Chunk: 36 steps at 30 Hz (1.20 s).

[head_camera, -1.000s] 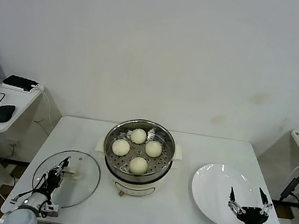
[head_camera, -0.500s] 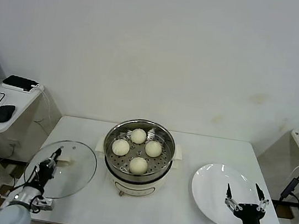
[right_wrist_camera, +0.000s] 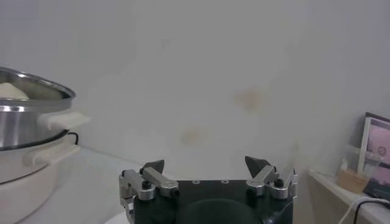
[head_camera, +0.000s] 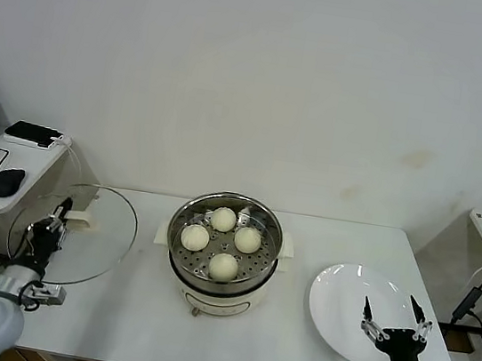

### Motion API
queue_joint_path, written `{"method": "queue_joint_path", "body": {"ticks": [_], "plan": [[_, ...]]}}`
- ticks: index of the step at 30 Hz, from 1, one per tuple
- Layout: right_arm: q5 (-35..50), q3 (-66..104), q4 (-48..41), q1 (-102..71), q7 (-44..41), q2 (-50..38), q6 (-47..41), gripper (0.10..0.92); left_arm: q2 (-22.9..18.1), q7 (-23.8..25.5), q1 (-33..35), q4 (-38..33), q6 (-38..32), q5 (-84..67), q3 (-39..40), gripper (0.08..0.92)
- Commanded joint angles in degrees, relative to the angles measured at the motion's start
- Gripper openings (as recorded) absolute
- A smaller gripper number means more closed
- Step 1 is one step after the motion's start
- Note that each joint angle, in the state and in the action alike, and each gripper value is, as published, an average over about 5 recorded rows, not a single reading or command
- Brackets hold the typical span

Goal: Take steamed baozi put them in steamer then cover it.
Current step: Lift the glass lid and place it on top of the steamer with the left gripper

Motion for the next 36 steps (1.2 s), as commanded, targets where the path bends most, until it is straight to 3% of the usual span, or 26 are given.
{"method": "queue_joint_path", "body": {"ticks": [1,7,12,18,26,36], "plan": [[-0.37,-0.08,0.41,-0.56,-0.03,0.04,0.07,0.823,3.98,4.48,-2.73,-6.29,4.23,-2.98,3.62,0.151],[-1.66,-0.49,0.45,-0.90,-0.05,0.21,-0.12,0.823,3.94,7.19,-6.01,-9.77,8.72,0.08,12.29,0.151],[-2.13,-1.29,0.27,-1.07,-0.08,0.13,-0.06,0.823,2.55,11.23,-12.60,-11.39,14.37,1.94,22.12,0.151],[-3.29,-2.37,-0.74,-0.46,-0.18,-0.24,-0.16,0.823,-2.96,16.54,-20.45,-10.22,20.92,7.95,31.27,0.151],[-4.19,-4.42,-2.34,1.26,-0.42,-0.59,-0.48,0.823,-10.31,21.42,-24.80,-7.53,25.95,14.32,35.10,0.151],[-6.47,-5.16,-3.96,1.83,-0.66,-0.55,-1.10,0.823,-21.47,22.51,-26.20,-4.90,29.03,17.70,38.94,0.151]]}}
